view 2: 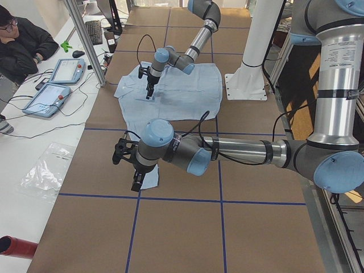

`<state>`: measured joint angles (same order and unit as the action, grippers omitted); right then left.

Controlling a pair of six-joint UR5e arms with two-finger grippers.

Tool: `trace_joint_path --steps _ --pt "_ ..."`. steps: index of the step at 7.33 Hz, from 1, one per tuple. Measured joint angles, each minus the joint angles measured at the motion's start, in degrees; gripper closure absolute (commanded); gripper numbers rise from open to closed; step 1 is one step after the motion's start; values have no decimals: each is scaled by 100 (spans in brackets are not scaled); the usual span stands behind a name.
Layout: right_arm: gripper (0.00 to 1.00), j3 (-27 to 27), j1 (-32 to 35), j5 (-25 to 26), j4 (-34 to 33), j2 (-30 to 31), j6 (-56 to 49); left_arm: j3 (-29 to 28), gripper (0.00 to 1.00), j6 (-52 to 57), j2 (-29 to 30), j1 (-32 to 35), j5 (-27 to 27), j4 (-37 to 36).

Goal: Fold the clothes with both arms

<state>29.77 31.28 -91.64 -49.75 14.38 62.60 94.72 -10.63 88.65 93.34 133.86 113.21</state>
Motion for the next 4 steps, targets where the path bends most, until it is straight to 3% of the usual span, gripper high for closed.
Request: trace_joint_path --steps 4 --pt "5 -187 -86 6 280 -11 -2 -7 1 10 3 -1 -9 0"
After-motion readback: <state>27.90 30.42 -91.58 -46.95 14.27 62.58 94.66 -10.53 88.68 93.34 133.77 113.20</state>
